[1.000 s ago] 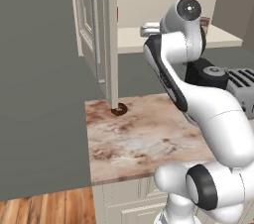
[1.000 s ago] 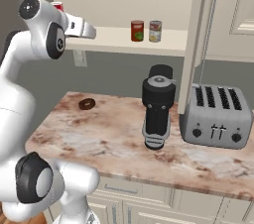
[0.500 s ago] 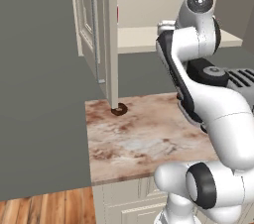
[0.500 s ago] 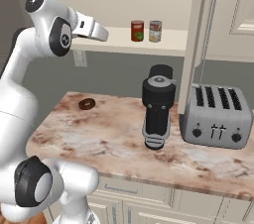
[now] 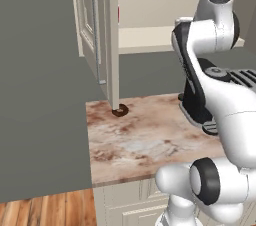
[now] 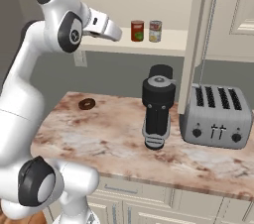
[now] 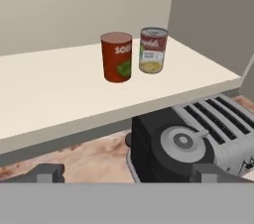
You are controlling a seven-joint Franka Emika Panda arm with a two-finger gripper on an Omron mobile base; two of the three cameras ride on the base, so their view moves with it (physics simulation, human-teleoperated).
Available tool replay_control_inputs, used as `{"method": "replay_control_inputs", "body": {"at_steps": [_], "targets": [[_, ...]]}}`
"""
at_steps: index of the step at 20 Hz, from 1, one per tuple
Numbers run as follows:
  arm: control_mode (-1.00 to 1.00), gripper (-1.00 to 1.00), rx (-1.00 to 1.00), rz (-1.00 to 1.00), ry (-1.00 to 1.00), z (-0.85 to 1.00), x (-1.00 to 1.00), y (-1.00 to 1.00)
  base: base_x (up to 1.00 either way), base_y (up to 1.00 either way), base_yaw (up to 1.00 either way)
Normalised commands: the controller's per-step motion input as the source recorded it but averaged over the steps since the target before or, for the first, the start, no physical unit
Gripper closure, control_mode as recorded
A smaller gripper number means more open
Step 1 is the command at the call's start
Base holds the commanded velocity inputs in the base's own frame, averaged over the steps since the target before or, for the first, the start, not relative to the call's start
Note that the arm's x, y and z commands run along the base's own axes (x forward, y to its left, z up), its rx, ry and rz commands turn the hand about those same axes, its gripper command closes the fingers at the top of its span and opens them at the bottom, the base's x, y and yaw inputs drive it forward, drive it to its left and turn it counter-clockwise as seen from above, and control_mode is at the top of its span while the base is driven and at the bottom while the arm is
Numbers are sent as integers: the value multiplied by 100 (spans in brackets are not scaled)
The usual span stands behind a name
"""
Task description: Stack two cans on top of the other two cans in the cabinet.
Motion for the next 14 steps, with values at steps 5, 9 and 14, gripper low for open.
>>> {"method": "replay_control_inputs", "body": {"at_steps": [5,9,14], "targets": [[-100,-100,0,0,-7,-20,4,-28,0,0,0],[-100,-100,0,-1,-5,-12,22,-17,0,0,0],[-100,-100,0,-5,0,-1,39,-10,0,0,0]]}}
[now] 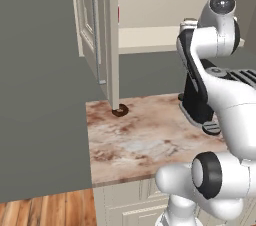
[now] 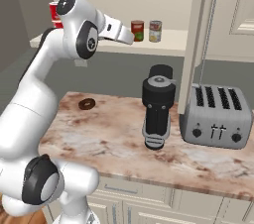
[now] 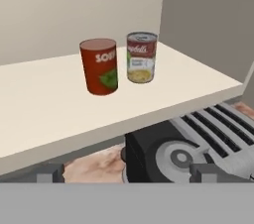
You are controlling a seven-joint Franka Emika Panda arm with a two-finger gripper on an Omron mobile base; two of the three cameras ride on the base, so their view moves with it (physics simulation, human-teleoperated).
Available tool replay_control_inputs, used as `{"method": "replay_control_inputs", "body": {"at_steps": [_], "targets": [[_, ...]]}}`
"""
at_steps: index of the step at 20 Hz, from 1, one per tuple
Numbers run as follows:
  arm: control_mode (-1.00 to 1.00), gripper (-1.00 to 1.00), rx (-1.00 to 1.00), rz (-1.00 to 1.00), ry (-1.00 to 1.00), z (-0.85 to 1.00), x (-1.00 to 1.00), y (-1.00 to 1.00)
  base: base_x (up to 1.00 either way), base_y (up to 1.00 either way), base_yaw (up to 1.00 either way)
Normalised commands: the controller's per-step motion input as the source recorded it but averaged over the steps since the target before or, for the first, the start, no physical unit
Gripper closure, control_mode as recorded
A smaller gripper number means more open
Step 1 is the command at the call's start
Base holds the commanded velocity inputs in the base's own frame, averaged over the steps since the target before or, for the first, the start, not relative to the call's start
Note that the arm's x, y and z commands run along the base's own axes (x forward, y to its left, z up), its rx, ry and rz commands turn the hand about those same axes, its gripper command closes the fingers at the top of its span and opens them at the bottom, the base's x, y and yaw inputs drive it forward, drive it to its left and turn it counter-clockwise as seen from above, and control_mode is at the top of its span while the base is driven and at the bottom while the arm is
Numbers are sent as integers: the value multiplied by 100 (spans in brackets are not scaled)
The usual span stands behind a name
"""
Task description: Stack two cans on top of the other two cans in the cabinet.
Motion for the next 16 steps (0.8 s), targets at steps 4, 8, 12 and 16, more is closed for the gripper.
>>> {"method": "replay_control_inputs", "body": {"at_steps": [4,8,12,16], "targets": [[-100,-100,0,-6,4,0,45,-2,0,0,0],[-100,-100,0,-4,7,2,32,0,0,0,0],[-100,-100,0,-3,3,-2,31,0,0,0,0],[-100,-100,0,0,0,-13,24,-2,0,0,0]]}}
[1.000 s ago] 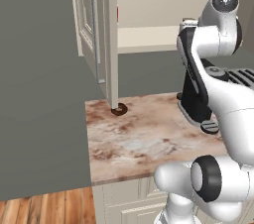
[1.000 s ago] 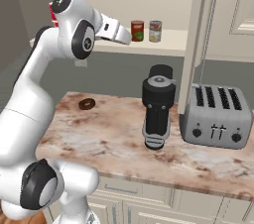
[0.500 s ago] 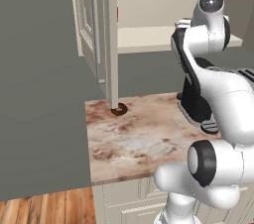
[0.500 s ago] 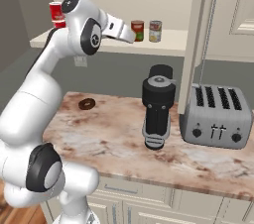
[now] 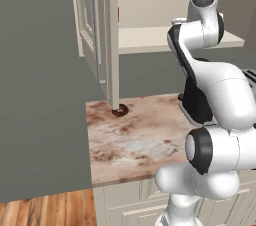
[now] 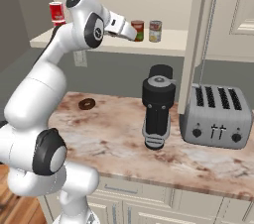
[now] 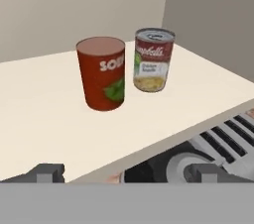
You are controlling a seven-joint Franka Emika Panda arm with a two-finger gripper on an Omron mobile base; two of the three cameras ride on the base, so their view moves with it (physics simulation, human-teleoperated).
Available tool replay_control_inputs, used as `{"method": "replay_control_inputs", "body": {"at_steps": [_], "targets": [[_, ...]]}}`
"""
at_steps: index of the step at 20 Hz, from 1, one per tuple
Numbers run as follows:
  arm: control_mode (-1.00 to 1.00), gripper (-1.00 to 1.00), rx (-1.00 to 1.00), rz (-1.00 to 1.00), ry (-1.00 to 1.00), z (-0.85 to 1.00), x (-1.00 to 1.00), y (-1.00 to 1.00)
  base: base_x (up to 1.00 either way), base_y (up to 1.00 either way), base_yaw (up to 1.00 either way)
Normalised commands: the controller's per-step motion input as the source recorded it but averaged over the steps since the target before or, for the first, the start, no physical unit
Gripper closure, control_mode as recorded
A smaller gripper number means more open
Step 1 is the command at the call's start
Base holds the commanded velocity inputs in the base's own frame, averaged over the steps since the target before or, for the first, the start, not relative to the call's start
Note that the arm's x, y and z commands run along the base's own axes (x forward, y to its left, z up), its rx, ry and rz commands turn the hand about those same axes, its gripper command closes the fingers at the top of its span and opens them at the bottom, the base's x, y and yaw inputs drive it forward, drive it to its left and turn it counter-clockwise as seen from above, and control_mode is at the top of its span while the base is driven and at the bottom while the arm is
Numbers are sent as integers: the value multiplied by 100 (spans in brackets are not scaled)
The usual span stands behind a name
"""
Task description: Stack two cans on top of the other two cans in the cabinet.
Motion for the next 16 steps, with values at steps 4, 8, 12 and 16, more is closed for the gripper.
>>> {"method": "replay_control_inputs", "body": {"at_steps": [4,8,12,16], "targets": [[-100,-100,0,0,0,-21,30,0,0,0,0],[-100,-100,0,0,0,-9,42,-2,0,0,0],[-100,-100,0,-1,0,-2,38,-5,0,0,0],[-100,-100,0,-3,1,0,27,-11,0,0,0]]}}
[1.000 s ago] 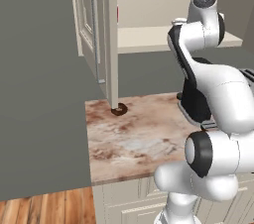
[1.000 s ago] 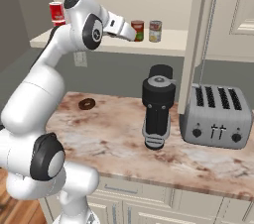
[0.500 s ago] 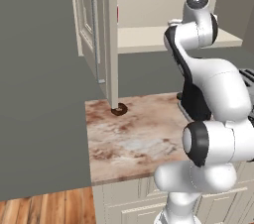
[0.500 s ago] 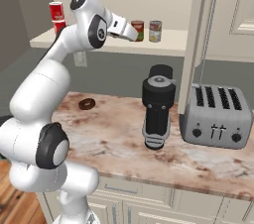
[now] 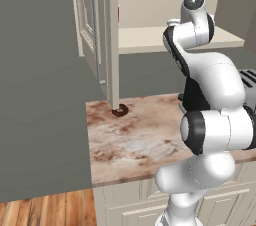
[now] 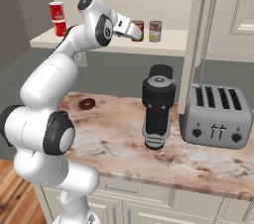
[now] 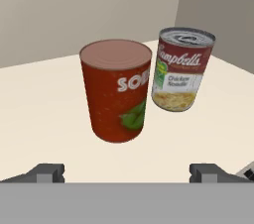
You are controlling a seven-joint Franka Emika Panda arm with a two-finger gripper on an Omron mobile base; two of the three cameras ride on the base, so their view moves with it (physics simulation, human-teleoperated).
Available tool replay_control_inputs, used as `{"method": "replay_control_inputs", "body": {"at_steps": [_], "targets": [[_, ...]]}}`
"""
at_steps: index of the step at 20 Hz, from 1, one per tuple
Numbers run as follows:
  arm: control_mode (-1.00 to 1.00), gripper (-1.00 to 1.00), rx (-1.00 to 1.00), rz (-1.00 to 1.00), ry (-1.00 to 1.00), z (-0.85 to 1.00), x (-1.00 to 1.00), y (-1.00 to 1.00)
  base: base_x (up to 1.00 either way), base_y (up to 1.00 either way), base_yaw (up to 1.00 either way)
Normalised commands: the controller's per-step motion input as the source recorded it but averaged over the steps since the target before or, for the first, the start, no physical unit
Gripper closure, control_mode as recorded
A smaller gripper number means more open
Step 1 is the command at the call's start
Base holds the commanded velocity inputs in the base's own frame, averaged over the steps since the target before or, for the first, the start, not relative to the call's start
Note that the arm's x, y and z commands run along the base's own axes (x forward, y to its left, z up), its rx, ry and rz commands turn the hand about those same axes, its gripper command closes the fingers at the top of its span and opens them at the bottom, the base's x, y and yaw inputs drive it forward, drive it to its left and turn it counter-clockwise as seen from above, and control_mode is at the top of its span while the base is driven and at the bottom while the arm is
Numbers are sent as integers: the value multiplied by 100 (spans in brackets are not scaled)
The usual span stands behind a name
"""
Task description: Stack two cans on top of the other two cans in the cabinet.
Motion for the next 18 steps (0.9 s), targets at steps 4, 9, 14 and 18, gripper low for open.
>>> {"method": "replay_control_inputs", "body": {"at_steps": [4,9,14,18], "targets": [[-100,-100,0,-4,1,-1,19,-15,0,0,0],[-100,-100,0,-3,0,-5,22,-8,0,0,0],[-100,-100,0,-2,0,-4,20,-4,0,0,0],[-100,-100,0,0,0,-6,17,-10,0,0,0]]}}
